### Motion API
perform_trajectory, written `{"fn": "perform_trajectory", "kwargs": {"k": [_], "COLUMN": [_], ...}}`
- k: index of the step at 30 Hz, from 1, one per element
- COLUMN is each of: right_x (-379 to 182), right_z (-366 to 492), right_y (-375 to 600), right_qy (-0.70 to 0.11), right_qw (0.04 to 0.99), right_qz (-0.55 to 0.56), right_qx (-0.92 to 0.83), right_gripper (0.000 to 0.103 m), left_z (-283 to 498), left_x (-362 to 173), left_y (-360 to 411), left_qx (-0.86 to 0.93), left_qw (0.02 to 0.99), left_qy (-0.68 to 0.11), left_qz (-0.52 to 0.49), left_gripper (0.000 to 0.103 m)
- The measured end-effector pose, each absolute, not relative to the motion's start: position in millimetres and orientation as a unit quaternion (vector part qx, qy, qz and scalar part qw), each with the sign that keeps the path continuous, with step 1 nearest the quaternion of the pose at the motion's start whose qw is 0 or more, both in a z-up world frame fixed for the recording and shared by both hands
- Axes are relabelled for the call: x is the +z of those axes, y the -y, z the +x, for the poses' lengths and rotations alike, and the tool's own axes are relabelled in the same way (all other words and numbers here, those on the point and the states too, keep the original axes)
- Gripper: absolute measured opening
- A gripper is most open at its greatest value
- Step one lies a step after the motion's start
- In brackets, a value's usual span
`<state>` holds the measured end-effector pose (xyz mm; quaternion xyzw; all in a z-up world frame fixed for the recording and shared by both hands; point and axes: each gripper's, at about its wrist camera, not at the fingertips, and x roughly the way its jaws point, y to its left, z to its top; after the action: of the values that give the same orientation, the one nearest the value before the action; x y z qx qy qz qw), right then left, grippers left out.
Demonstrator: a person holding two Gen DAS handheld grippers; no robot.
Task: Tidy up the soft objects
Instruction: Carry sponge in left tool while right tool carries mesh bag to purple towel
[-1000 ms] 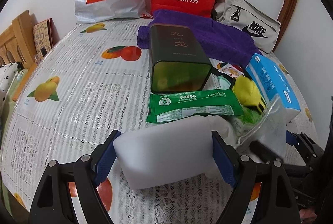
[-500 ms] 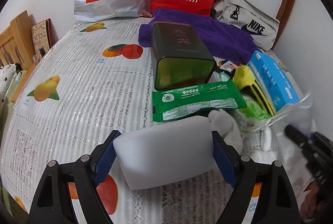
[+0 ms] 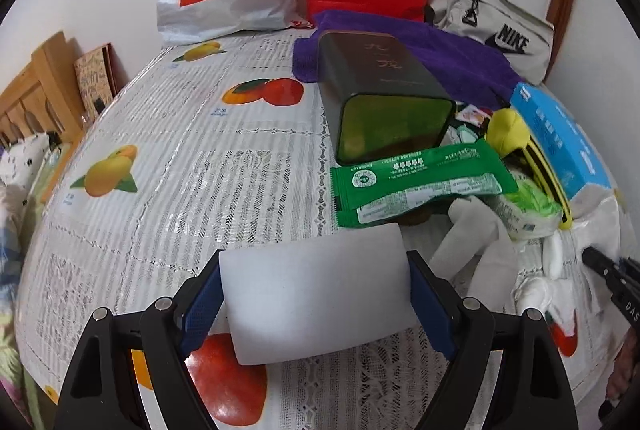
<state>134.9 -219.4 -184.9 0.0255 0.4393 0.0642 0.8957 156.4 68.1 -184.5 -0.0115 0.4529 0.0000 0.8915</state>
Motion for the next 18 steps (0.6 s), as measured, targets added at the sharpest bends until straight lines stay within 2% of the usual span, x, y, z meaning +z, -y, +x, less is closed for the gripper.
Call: {"fn": "perform_trajectory", "kwargs": {"k": [5,9,12,15,17,18], "right_x": [-188.0,-190.7,-192.2,-192.5,-191.5,-191.0], "right_z": [131.4,126.4,123.8,124.6,126.9,127.6], "right_y": [219.2,215.7,218.6,225.6,226.9,226.8], "right_qy": [-0.427,-0.412,-0.406,-0.407,-0.413,-0.417], "right_qw": [0.901,0.909,0.911,0.909,0.905,0.904], "right_qz": [0.023,0.010,0.021,0.045,0.050,0.049], "right_qx": [0.070,0.066,0.070,0.082,0.086,0.086], "right_gripper": [0.016,0.016,0.017,0.017,0.016,0.016], "left_z": [158.7,157.6,153.5,152.3,151.4,150.5], "left_x": [-191.7,-196.8,-198.7,-196.5,-193.4,-190.7], "left_y": [-79.1,-66.1,-58.3,-61.5,-62.7,-63.8], "left_qx": [-0.011,-0.014,-0.004,-0.005,-0.011,-0.013], "left_qw": [0.882,0.885,0.890,0.888,0.886,0.885], "left_qy": [-0.468,-0.465,-0.457,-0.459,-0.464,-0.466], "left_qz": [-0.058,-0.017,0.014,0.008,0.010,0.012], "left_gripper": [0.088,0.095,0.094,0.089,0.077,0.065]}}
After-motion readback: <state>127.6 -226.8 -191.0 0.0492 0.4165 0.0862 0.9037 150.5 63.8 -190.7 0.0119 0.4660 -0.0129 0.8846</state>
